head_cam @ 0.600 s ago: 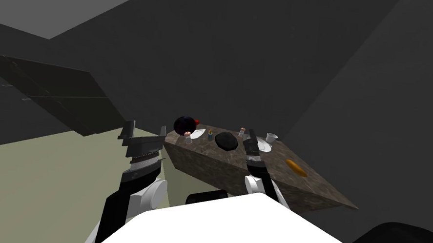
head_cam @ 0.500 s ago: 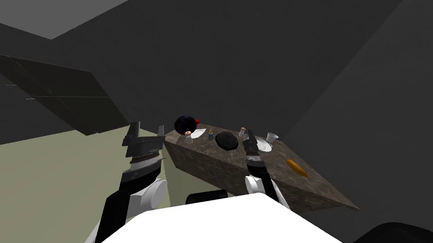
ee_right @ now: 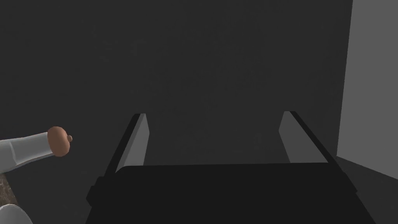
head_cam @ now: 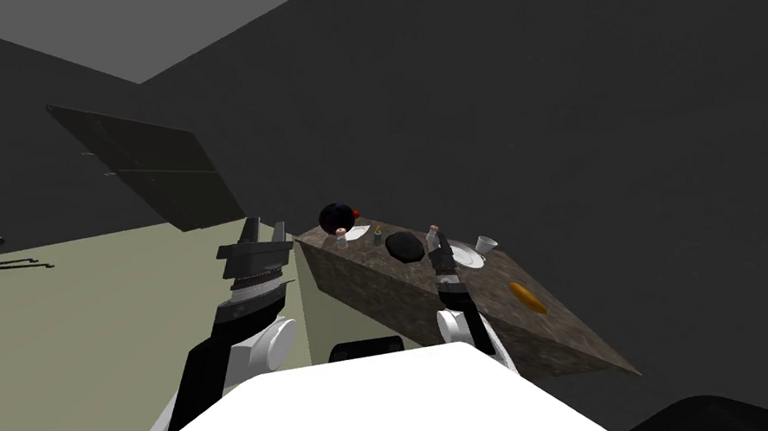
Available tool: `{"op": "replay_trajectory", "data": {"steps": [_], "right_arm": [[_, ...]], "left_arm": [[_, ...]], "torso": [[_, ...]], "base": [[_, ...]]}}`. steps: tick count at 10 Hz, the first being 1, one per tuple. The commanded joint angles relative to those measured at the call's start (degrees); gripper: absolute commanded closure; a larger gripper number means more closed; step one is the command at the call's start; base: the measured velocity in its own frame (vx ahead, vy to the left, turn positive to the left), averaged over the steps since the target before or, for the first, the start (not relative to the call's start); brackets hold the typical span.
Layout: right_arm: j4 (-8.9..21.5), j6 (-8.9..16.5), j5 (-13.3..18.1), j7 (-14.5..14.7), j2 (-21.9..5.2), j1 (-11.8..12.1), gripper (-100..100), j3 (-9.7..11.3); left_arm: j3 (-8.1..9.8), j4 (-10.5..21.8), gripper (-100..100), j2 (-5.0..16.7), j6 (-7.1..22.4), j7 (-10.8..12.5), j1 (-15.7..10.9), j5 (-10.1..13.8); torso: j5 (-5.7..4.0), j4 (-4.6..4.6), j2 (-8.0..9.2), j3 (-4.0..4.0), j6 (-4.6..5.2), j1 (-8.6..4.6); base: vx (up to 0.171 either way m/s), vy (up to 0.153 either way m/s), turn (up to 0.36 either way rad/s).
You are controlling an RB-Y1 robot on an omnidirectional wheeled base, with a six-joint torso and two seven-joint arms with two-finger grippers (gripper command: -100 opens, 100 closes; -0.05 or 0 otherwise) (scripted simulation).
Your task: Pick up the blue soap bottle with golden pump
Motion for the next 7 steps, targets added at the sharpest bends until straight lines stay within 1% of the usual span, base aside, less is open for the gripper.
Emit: {"op": "replay_trajectory", "data": {"steps": [1,5,6,7], "right_arm": [[2.2,0.6,-2.1,-1.9,-0.5,-0.9,-100,0.0],[8.7,2.5,-8.8,-7.9,-1.7,-4.3,-100,-0.9],[10.4,3.0,-10.6,-9.6,-1.9,-5.4,-100,-1.2],[10.7,3.0,-10.7,-9.7,-1.9,-5.4,-100,-1.2]], "left_arm": [[0.0,0.0,0,0.0,0.0,0.0,0.0,0.0],[0.0,0.0,0,0.0,0.0,0.0,0.0,0.0],[0.0,0.0,0,0.0,0.0,0.0,0.0,0.0],[0.0,0.0,0,0.0,0.0,0.0,0.0,0.0]], "torso": [[0.0,0.0,0.0,0.0,0.0,0.0],[-0.01,0.0,-0.02,-0.01,0.0,-0.07],[-0.02,-0.01,-0.04,-0.02,0.0,-0.07],[-0.02,-0.01,-0.06,-0.03,0.0,-0.09]], "base": [[-0.068,-0.018,0.16],[-0.069,-0.03,0.181],[-0.059,-0.042,0.263],[-0.033,-0.033,0.051]]}}
